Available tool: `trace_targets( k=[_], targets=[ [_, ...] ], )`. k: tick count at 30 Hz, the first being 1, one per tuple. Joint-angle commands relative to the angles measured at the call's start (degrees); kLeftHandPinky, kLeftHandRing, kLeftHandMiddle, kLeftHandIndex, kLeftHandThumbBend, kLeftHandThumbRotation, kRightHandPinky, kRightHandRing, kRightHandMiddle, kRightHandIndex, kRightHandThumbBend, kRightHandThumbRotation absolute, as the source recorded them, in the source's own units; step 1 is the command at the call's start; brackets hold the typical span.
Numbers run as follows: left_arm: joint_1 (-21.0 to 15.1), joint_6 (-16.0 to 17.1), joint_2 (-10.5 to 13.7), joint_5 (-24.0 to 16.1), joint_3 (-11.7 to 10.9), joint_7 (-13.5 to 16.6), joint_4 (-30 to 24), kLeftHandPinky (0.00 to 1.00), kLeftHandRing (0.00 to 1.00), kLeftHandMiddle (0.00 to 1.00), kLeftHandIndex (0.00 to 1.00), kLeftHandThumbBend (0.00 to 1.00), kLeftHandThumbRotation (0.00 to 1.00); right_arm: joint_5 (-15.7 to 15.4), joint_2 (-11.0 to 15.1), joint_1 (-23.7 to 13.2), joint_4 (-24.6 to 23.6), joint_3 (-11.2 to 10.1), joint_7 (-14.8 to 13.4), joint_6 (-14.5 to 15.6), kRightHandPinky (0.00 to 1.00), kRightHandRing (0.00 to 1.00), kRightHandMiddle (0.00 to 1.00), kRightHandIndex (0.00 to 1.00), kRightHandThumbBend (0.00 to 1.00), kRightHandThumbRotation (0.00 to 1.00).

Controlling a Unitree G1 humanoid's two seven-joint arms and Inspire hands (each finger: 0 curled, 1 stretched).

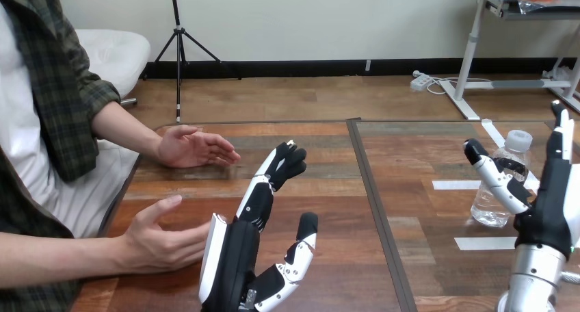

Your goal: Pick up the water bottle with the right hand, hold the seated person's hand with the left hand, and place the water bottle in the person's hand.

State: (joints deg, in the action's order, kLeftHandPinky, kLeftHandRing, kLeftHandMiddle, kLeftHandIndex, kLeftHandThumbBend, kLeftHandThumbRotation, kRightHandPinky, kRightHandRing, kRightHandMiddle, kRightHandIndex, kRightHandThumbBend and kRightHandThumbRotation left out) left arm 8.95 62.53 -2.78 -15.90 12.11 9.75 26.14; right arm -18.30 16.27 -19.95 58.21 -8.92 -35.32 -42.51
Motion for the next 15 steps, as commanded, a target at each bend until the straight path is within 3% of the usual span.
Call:
trace_targets(
  k=[1, 15],
  targets=[
    [-1.7, 0.7, -1.0, 0.0, -0.5, 0.3, -1.9, 0.91, 0.85, 0.86, 0.89, 0.16, 0.1, 0.3, 1.9, -6.2, 2.4, 0.9, 0.2, -0.2, 1.0, 1.0, 1.0, 0.97, 1.0, 0.58],
    [-2.1, 0.4, -0.9, 1.0, -0.1, -0.3, -1.7, 0.93, 0.85, 0.87, 0.9, 0.15, 0.11, 0.2, 3.7, -9.9, 9.4, 2.1, 0.3, 1.2, 1.0, 1.0, 1.0, 0.96, 1.0, 0.56]
  ],
)
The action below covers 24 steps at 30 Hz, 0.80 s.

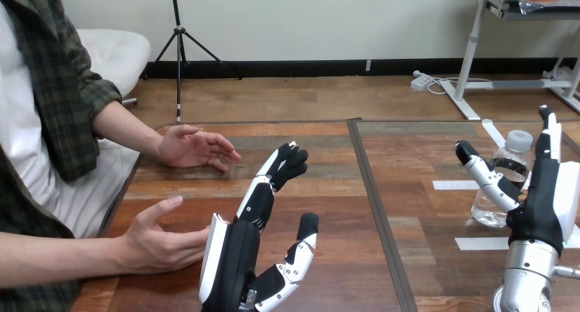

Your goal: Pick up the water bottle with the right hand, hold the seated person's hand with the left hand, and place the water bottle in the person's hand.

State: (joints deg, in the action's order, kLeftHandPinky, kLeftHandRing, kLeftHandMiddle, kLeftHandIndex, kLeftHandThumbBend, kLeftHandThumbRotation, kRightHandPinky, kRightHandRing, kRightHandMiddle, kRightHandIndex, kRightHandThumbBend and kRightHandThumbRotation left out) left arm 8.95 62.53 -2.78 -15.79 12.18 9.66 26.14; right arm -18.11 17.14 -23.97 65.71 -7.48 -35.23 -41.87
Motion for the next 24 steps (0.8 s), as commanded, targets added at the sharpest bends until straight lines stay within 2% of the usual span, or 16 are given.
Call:
trace_targets(
  k=[1, 11, 18, 24],
  targets=[
    [-2.1, 0.5, -0.9, 0.9, -0.2, -0.2, -1.6, 0.93, 0.85, 0.87, 0.9, 0.15, 0.11, 0.0, 2.9, -6.1, 2.3, 0.8, 0.2, 0.8, 1.0, 1.0, 1.0, 0.96, 1.0, 0.56],
    [-2.0, 0.6, -1.0, 0.0, -0.5, 0.2, -1.7, 0.94, 0.85, 0.87, 0.89, 0.15, 0.12, -0.5, 3.9, -7.6, 4.5, 2.2, -0.6, 2.7, 1.0, 1.0, 1.0, 0.98, 0.99, 0.56],
    [-1.9, 0.5, -0.8, 1.9, 0.3, -1.0, -1.8, 0.94, 0.85, 0.87, 0.9, 0.14, 0.13, 0.8, 3.8, -8.4, 5.4, 1.8, 0.9, 3.9, 1.0, 1.0, 1.0, 0.99, 1.0, 0.55],
    [-1.7, 0.5, -1.0, 0.1, -0.5, -0.2, -2.1, 0.94, 0.85, 0.87, 0.9, 0.15, 0.13, 1.5, 3.7, -8.8, 5.7, 1.6, 1.8, 4.5, 1.0, 1.0, 1.0, 1.0, 1.0, 0.53]
  ],
)
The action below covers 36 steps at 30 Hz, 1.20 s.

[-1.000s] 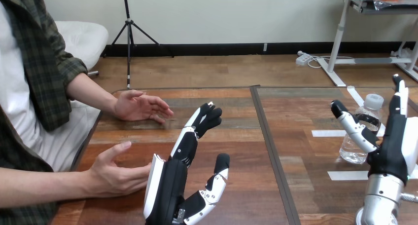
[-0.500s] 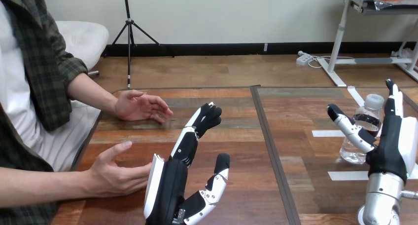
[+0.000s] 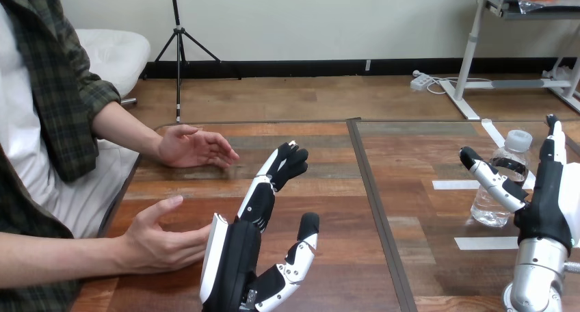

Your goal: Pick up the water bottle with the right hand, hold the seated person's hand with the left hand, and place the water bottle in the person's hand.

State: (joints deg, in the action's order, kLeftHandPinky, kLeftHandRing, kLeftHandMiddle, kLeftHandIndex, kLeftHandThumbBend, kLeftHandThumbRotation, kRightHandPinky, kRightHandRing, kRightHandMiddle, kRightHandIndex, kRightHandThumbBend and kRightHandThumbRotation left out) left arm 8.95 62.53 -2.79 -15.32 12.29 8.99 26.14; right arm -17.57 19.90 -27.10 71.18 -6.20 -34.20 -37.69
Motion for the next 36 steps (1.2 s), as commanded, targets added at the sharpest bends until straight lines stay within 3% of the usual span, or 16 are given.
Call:
trace_targets(
  k=[1, 36],
  targets=[
    [-1.7, 0.4, -1.0, -0.4, -0.6, 0.4, -2.1, 0.93, 0.85, 0.87, 0.9, 0.14, 0.13, 0.9, 1.0, -5.8, 0.3, 0.4, 0.8, 0.5, 1.0, 1.0, 1.0, 1.0, 1.0, 0.53],
    [-2.0, 0.9, -0.6, 0.2, -0.7, 0.3, -1.6, 0.95, 0.86, 0.87, 0.9, 0.15, 0.17, 2.5, 1.6, -7.2, 1.8, 1.0, 1.8, 5.0, 1.0, 1.0, 1.0, 1.0, 1.0, 0.55]
  ],
)
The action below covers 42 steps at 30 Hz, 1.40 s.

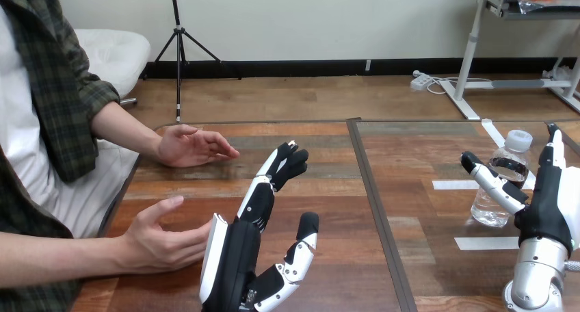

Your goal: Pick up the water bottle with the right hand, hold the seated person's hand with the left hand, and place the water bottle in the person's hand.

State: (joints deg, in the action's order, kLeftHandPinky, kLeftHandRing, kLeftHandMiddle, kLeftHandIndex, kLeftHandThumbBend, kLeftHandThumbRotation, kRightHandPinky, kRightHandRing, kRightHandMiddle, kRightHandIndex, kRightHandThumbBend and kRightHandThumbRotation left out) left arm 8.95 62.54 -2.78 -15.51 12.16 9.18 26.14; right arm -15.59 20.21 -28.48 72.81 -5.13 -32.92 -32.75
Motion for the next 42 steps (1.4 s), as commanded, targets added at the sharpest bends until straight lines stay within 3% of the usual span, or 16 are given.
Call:
trace_targets(
  k=[1, 25, 37, 42],
  targets=[
    [-2.0, 0.9, -0.6, 0.3, -0.6, 0.1, -1.6, 0.95, 0.86, 0.87, 0.9, 0.15, 0.17, 0.5, 1.4, -5.9, 0.2, 0.0, 0.5, 0.2, 1.0, 1.0, 1.0, 1.0, 1.0, 0.55],
    [-1.7, 0.7, -0.3, 0.5, -0.8, -0.3, -1.8, 0.96, 0.85, 0.86, 0.9, 0.16, 0.22, 0.1, 1.4, -7.3, 0.7, 0.8, 1.3, 3.1, 1.0, 1.0, 1.0, 1.0, 1.0, 0.53],
    [-1.6, 0.5, -0.2, 1.0, -0.7, -0.6, -1.9, 0.98, 0.86, 0.86, 0.9, 0.16, 0.24, 2.4, 0.6, -8.1, 0.7, -0.5, 4.0, 3.4, 1.0, 1.0, 1.0, 1.0, 0.97, 0.47],
    [-1.3, 0.4, -0.2, 0.7, -0.8, -0.5, -2.2, 0.99, 0.86, 0.86, 0.9, 0.17, 0.25, 2.3, 0.4, -8.5, 0.7, 0.1, 3.6, 4.7, 0.97, 1.0, 1.0, 1.0, 0.95, 0.45]
  ],
)
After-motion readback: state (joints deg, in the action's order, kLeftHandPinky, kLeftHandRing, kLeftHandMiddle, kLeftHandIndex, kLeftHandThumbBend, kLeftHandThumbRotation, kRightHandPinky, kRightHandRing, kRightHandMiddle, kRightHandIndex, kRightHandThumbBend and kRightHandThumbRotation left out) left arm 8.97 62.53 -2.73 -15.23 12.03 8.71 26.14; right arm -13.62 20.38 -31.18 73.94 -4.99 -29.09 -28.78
